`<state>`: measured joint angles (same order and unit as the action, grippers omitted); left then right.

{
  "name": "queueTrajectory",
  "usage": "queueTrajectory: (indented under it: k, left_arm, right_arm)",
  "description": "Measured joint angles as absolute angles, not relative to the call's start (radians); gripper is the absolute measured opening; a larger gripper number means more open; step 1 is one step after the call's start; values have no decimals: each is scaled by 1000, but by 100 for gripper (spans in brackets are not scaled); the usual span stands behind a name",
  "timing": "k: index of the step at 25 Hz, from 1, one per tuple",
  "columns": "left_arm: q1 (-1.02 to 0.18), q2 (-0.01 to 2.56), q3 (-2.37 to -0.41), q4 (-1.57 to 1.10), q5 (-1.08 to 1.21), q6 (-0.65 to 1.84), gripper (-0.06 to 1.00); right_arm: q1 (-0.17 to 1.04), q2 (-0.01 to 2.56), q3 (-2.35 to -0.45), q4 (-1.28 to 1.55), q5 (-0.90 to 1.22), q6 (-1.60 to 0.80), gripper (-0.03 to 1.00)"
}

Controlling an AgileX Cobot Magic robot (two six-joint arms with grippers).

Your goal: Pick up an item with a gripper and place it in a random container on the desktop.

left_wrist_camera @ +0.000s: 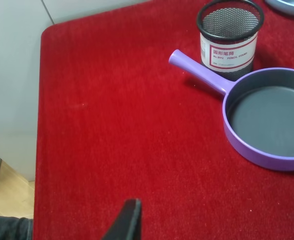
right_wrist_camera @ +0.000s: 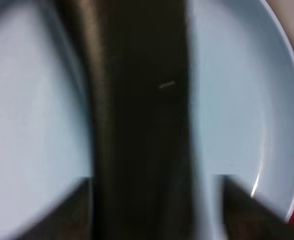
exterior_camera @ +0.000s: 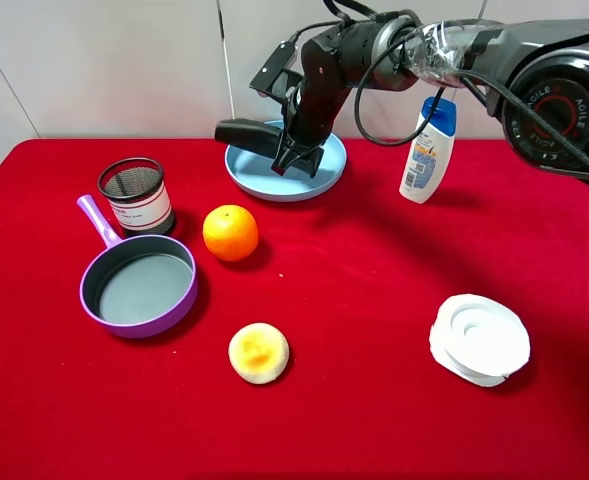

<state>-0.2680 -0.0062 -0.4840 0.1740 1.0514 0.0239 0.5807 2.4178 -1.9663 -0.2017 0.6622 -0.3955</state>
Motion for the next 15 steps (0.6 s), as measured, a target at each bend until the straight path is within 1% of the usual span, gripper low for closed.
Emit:
queueTrajectory:
  k: [1,3,4,8,15]
  left_arm:
    - [-268,-6,-484,174,1051,24,94]
    - [-268,-6,-484,174,1051,24,94]
    - [-268,-6,-484,174,1051,24,94]
    - [-268,-6,-484,174,1051,24,94]
    - [-268,-6,-484,174,1051,24,94]
  right_arm:
    - [581,2418,-1966,-202,661,-400,55]
    - [581,2418,-1966,-202,660,-404,64]
    - [581,2418,-1966,-202,660,-404,66]
    - [581,2418,-1966,-202,660,-407,69]
    - [581,2418,-1966,-202,660,-407,69]
